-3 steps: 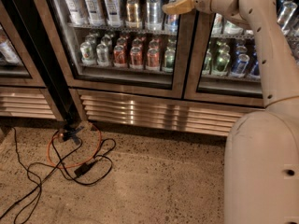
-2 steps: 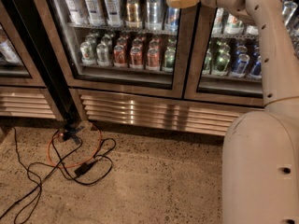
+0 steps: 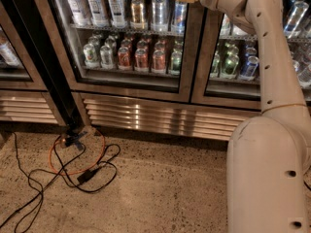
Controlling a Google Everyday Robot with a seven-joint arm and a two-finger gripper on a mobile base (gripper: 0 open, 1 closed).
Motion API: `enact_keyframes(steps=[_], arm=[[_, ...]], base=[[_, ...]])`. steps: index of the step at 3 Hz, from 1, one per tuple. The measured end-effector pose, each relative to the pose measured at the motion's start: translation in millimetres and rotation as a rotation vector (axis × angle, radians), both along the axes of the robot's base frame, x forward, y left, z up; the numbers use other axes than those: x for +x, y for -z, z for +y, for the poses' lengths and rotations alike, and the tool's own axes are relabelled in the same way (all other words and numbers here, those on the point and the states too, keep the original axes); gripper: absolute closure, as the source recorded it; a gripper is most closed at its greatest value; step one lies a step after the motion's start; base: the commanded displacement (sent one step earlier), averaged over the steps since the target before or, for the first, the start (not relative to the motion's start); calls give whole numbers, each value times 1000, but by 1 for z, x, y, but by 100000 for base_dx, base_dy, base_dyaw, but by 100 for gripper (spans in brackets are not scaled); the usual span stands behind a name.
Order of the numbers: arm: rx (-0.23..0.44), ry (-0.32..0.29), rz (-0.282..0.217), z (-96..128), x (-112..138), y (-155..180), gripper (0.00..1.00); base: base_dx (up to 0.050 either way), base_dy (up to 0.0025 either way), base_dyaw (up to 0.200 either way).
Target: Open left fridge door
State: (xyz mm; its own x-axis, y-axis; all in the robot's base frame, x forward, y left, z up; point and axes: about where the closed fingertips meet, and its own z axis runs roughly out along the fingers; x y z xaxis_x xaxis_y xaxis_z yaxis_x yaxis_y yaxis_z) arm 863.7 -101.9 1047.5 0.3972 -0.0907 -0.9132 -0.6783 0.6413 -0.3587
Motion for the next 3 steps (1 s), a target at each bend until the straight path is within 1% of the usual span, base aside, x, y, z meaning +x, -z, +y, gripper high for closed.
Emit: enact_keyframes(steps=[2,3], arm=[[9,-7,1,-9,-2,-1,71],[9,-7,1,-9,-2,-1,95]], base=[[0,0,0],[0,0,0]])
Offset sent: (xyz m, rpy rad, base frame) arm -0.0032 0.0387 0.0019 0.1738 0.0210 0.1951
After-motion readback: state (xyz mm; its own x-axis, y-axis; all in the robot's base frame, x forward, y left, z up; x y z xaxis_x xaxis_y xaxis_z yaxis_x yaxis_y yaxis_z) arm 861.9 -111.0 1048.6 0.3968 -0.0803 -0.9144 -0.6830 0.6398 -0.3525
